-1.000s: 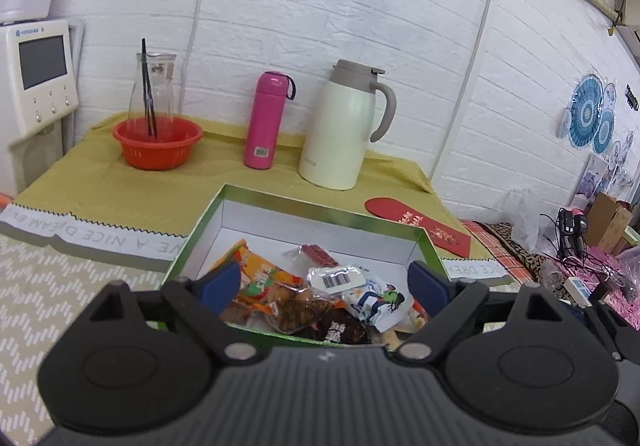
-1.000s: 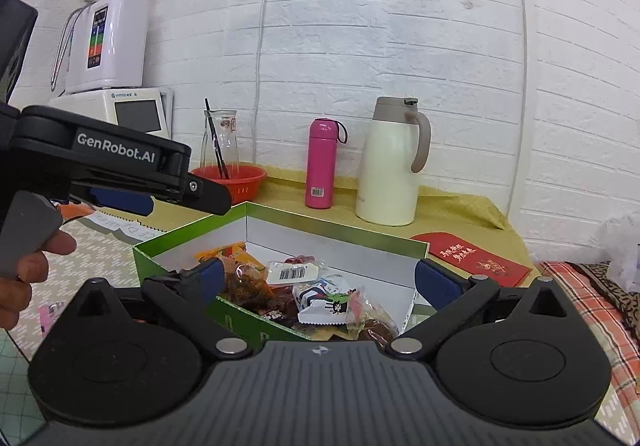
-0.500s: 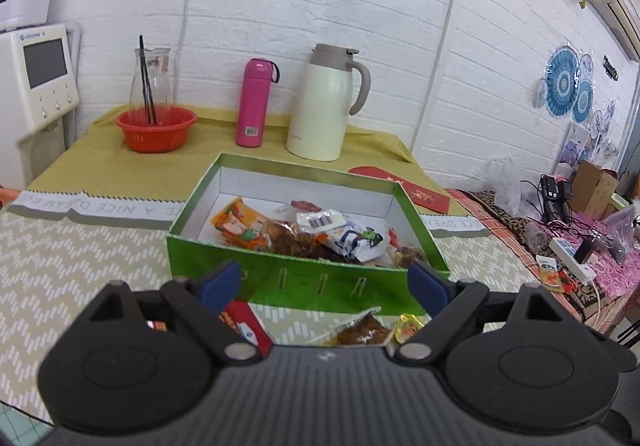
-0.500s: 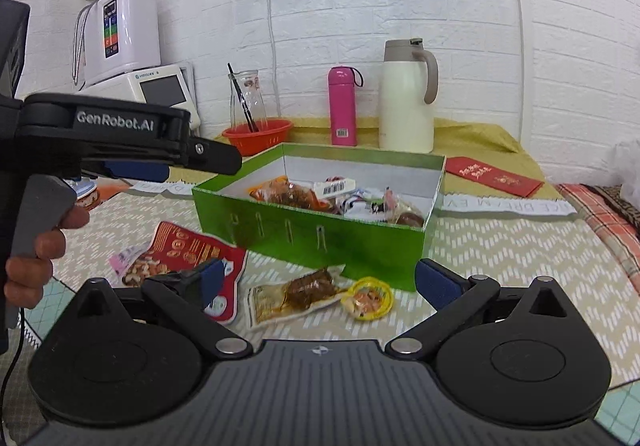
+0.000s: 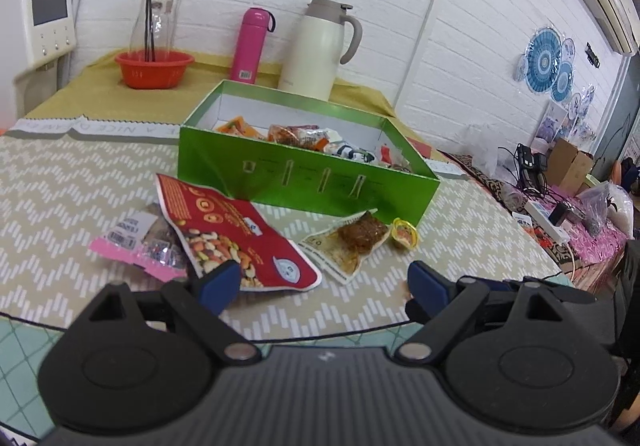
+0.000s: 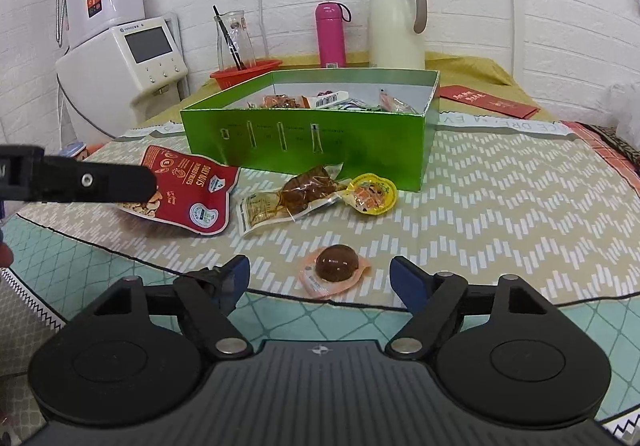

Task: Organize snacks
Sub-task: 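Grasp the brown egg in orange wrapper with the right gripper, then grasp the yellow round cup snack with the left gripper while the right holds the egg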

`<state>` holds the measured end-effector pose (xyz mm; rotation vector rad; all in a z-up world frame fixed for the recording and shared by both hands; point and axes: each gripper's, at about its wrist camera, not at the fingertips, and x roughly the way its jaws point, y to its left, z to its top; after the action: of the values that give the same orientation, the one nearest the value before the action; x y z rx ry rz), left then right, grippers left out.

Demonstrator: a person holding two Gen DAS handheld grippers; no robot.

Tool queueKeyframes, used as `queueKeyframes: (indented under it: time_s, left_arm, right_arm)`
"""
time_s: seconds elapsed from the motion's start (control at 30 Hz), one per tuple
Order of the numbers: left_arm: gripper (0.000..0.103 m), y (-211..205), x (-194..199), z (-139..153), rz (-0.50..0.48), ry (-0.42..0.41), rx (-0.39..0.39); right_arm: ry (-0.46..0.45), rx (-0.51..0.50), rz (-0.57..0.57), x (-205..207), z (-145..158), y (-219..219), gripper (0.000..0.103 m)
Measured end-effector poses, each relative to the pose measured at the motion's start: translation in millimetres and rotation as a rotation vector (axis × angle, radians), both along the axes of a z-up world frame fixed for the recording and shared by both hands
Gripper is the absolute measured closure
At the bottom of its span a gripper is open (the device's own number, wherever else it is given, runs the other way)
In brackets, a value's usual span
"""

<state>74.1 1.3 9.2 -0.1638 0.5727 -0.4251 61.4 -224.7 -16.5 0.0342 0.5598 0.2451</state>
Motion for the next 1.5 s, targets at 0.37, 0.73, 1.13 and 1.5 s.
queueKeyframes:
  time_s: [0.37, 0.73, 1.13, 1.5]
  left_arm:
    - [0.013, -15, 17, -1, -0.088, 0.054, -0.038]
    - [0.014, -98, 66, 12, -0.321, -0.020, 0.051]
    - [0.045, -152, 116, -33, -0.415, 0.056, 0.271]
    - [0.072, -154, 109, -33, -0.411, 0.020, 0.320]
  right_arm:
    - [0.051, -0.084, -0.013, 4, -4, 3, 0.040]
    - [0.047, -0.055, -0.016, -24, -4, -24, 0.041]
    - [0.053, -0.016, -0.016, -29, -5, -39, 0.041]
    - [0.039, -0.019, -0.026, -27, -7, -40, 0.041]
